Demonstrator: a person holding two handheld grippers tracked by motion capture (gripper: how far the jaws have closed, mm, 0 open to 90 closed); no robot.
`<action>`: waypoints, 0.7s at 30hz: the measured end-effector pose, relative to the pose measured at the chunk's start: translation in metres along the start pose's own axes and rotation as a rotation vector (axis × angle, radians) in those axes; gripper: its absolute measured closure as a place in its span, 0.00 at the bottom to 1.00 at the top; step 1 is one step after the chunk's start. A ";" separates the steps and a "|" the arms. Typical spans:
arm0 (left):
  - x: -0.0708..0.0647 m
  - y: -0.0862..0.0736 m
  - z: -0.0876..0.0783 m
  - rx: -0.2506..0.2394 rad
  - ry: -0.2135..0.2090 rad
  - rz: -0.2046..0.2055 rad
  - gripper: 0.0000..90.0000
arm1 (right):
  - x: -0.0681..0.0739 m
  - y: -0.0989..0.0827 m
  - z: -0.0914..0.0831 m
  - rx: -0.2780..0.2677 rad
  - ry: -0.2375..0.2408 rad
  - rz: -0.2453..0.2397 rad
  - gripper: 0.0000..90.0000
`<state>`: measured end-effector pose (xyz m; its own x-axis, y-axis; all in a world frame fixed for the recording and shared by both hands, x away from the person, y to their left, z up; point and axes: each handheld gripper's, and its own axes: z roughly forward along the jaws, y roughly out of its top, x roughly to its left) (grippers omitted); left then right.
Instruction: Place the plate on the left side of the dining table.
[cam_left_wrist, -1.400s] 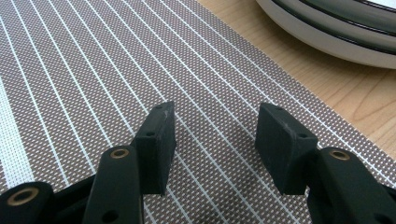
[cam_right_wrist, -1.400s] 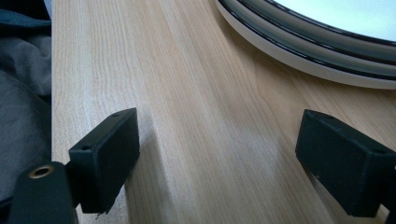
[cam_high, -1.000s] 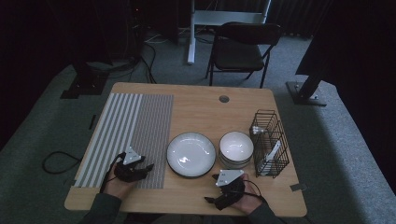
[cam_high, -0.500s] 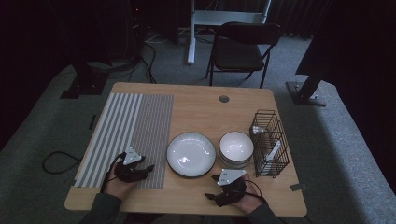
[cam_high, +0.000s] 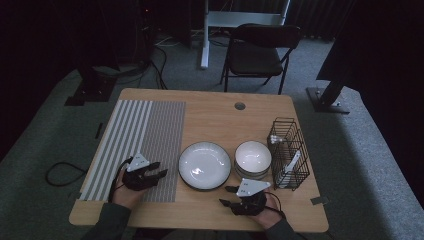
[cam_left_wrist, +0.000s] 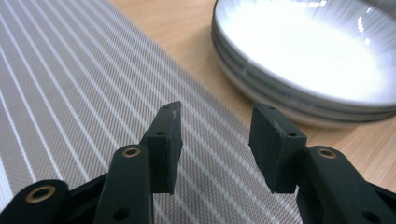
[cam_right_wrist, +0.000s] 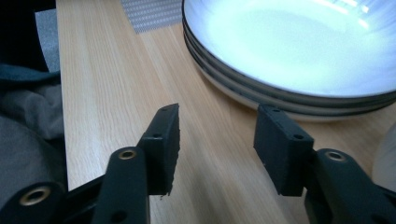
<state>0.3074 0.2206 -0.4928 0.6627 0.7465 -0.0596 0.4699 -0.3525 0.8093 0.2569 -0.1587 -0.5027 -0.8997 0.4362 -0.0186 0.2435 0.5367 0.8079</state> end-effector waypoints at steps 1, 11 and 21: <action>-0.001 0.004 0.000 -0.002 -0.002 0.007 0.61 | 0.000 0.000 0.000 0.000 0.000 0.000 0.58; -0.007 0.051 0.015 -0.017 -0.031 0.087 0.66 | -0.001 0.020 -0.002 -0.063 -0.051 -0.018 0.68; -0.007 0.080 0.057 0.049 -0.054 0.091 0.69 | -0.005 0.026 0.007 -0.037 -0.086 -0.017 0.71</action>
<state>0.3734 0.1549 -0.4606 0.7341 0.6787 -0.0197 0.4331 -0.4457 0.7834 0.2705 -0.1421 -0.4855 -0.8688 0.4885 -0.0815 0.2139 0.5185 0.8279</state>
